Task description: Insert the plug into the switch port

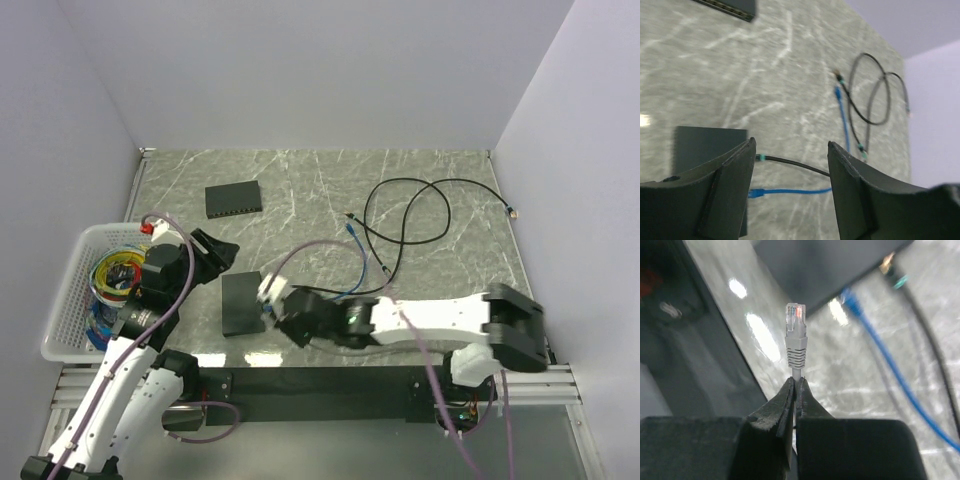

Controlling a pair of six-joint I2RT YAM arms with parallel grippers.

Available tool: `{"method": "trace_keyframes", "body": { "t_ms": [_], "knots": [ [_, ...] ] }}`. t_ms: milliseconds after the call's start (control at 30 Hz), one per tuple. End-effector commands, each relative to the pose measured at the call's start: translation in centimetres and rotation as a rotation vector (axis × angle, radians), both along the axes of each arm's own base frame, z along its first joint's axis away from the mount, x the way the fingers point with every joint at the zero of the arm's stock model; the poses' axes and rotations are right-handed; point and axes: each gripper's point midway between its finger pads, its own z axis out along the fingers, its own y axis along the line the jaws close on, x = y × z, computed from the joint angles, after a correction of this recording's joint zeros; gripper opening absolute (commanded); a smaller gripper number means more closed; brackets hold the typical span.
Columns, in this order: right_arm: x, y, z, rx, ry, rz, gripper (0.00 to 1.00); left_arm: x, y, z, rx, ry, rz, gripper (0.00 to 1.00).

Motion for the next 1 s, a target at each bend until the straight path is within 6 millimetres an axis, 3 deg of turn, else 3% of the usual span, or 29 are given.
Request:
{"method": "trace_keyframes", "body": {
  "t_ms": [0,133,333,667,967],
  "knots": [
    [2.0,-0.2,4.8,0.237,0.085,-0.02,0.0,-0.1,-2.8,2.6,-0.113,-0.113,-0.133,0.65],
    [3.2,-0.7,7.7,0.392,0.132,-0.022,0.0,-0.5,-4.7,2.8,-0.188,-0.144,-0.226,0.64],
    [4.8,-1.1,9.3,0.533,0.235,-0.012,0.0,-0.5,-6.3,2.7,-0.244,-0.171,-0.305,0.63],
    [6.1,-1.1,10.4,0.63,0.316,0.007,0.0,-0.9,-8.4,1.7,-0.278,-0.157,-0.366,0.62],
    [7.0,-0.8,10.1,0.664,0.361,0.002,0.0,-1.7,-10.1,0.4,-0.304,-0.115,-0.393,0.6]
  ]
}}
